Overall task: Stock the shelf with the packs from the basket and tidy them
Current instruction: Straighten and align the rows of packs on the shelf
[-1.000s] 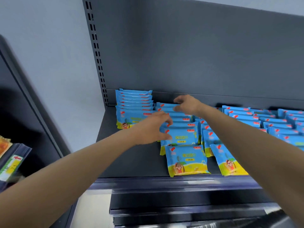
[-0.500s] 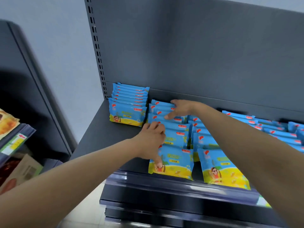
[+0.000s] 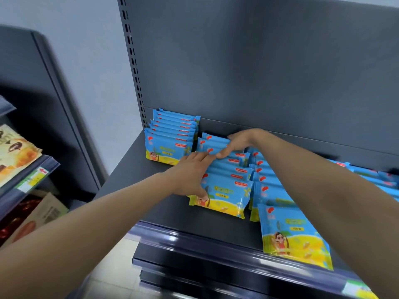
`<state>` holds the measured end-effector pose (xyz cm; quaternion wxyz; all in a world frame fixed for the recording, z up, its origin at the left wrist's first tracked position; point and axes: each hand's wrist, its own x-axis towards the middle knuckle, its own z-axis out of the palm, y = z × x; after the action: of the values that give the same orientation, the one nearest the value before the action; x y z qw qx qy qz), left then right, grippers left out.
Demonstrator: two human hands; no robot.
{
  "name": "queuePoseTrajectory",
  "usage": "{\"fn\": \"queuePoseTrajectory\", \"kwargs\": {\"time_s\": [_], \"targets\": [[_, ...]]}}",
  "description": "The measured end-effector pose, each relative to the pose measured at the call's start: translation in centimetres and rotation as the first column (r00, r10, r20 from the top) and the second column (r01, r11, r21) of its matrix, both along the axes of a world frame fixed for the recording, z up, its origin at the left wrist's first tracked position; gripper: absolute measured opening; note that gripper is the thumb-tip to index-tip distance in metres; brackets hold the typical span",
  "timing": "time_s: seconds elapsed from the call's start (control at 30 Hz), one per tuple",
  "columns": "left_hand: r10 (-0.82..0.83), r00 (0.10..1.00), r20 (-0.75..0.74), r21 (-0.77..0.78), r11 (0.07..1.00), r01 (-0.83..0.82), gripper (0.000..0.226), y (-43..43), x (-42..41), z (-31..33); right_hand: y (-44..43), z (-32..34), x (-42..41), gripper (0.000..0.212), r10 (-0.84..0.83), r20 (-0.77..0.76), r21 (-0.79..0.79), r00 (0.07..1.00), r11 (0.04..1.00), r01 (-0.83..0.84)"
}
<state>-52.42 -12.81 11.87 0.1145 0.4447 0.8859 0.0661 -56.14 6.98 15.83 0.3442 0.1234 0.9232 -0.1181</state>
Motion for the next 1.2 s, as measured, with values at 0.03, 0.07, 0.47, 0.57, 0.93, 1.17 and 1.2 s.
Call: {"fn": "queuePoseTrajectory", "kwargs": {"time_s": [0.03, 0.07, 0.47, 0.57, 0.93, 1.17, 1.2], "targets": [[0.002, 1.0, -0.004, -0.006, 1.0, -0.002, 0.109, 0.1, 0.0, 0.0, 0.0, 0.0, -0.2, 0.1, 0.025, 0.006, 0.002, 1.0, 1.0, -0.025], [0.004, 1.0, -0.005, -0.007, 1.0, -0.004, 0.11, 0.1, 0.0, 0.0, 0.1, -0.1, -0.4, 0.104, 0.046, 0.011, 0.009, 0.999, 0.999, -0.047], [0.032, 0.992, -0.121, 0.019, 0.999, -0.03, 0.101, 1.1, -0.8, -0.1, 1.0, -0.1, -0.9, 0.093, 0.009, -0.208, 0.005, 0.978, 1.0, -0.008], [0.042, 0.975, -0.217, 0.044, 0.998, -0.034, 0.093, 1.7, -1.1, -0.2, 1.4, 0.5, -0.7, 0.059, 0.021, -0.312, -0.019, 0.95, 0.999, -0.028], [0.138, 0.884, -0.447, 0.005, 0.988, -0.152, 0.077, 4.1, -3.0, 0.1, 4.0, 1.6, 1.4, 0.032, -0.227, -0.687, -0.083, 0.69, 0.968, 0.236], [0.075, 0.923, -0.378, -0.046, 0.994, -0.099, 0.101, 4.2, -3.6, -0.5, 3.4, -0.7, 1.5, 0.022, -0.667, -0.402, -0.518, 0.627, 0.731, 0.445], [0.069, 0.915, -0.399, -0.048, 0.994, -0.096, 0.099, 4.2, -3.6, -0.5, 3.3, -1.0, 1.1, 0.024, -0.714, -0.378, -0.58, 0.589, 0.678, 0.451]]}}
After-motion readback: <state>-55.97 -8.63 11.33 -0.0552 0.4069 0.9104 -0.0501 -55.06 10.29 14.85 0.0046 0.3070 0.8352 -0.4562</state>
